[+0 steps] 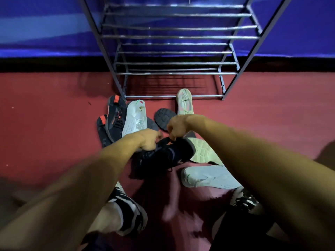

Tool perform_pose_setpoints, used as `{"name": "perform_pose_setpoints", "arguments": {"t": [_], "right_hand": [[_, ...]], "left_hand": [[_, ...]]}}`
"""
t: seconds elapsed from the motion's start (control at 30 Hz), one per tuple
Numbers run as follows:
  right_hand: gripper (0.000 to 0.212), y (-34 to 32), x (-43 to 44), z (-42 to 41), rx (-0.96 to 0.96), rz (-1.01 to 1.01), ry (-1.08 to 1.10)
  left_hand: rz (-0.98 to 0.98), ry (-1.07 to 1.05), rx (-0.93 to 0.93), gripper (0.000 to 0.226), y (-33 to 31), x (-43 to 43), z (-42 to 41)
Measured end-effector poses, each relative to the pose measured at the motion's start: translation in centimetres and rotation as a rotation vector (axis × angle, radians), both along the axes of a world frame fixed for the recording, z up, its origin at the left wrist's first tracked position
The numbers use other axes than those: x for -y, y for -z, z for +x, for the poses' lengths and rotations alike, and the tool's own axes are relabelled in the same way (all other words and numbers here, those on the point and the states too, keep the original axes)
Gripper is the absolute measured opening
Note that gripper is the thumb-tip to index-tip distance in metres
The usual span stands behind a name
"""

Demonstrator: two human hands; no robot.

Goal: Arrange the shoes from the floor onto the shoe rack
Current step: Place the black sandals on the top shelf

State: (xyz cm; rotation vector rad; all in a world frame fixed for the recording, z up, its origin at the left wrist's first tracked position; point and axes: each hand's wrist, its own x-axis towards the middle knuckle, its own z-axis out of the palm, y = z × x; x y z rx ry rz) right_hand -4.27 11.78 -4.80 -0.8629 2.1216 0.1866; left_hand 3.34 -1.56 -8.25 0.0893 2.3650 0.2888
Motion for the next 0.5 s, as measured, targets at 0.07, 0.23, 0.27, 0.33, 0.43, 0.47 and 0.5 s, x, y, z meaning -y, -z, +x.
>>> {"name": "perform_pose_setpoints", "arguments": {"t": [0.07, 0.23, 0.27, 0.33, 0.43, 0.47, 0.5], "right_hand": [[0.017, -2.0, -0.3, -1.0, -0.045, 0.002, -0.007], [0.019, -8.0, -1.7, -3.0, -0.146, -0.095, 0.044], [0.025, -9.1, -1.9, -3.3, -0.164, -0.105, 0.052], [0.028, -11.5, -2.4, -3.7, -0.200, -0.135, 0.063], [0.022, -15.0, -3.4, -4.3, -0.259, -0.207, 0.083], [0.021, -16.2, -3.8, -4.4, -0.288, -0.234, 0.089], [0.021, -17.4, -4.2, -4.5, -0.324, -0.261, 0.094]], "left_hand": [[-0.007, 0.036, -0.001, 0.049, -2.3, -0.4, -1.2], [-0.052, 0.099, -0.013, 0.050, -8.9, -1.3, -4.3], [-0.070, 0.108, -0.026, 0.050, -10.1, -1.4, -4.8], [-0.095, 0.123, -0.043, 0.049, -12.5, -1.6, -5.8], [-0.076, 0.139, -0.089, 0.040, -15.8, -2.3, -6.9], [-0.058, 0.144, -0.096, 0.039, -16.7, -2.5, -7.2], [-0.029, 0.149, -0.100, 0.040, -17.6, -2.7, -7.6]]}}
